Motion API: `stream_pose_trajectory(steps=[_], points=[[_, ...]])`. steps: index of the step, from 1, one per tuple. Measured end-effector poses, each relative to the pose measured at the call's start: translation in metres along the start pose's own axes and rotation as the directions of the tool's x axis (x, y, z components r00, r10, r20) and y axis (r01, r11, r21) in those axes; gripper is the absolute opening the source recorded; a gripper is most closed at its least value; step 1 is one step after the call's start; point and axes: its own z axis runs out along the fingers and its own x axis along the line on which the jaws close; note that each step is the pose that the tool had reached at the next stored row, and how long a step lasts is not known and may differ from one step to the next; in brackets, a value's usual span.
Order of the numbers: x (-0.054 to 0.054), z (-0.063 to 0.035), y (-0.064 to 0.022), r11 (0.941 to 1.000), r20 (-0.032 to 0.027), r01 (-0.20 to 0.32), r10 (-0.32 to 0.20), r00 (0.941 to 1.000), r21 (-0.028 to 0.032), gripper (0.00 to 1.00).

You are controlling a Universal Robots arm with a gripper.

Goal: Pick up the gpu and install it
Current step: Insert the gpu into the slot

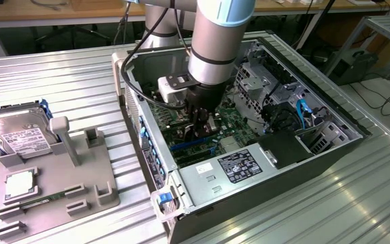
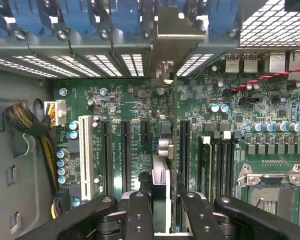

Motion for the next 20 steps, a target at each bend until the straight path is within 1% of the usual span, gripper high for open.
stream_pose_trajectory(steps=[11, 16, 19, 20], points=[[-0.001, 0.0047, 0.0002, 1.0, -0.0001, 0.0, 0.0, 1.0, -0.0002, 0.27], [-0.001, 0.0089, 0.0004, 1.0, -0.0005, 0.0, 0.0, 1.0, -0.0023, 0.27], [-0.001, 0.0114, 0.0004, 1.0, 0.0008, 0.0, 0.0, 1.0, -0.003, 0.27], [-0.001, 0.0117, 0.0004, 1.0, 0.0001, 0.0, 0.0, 1.0, -0.004, 0.27]])
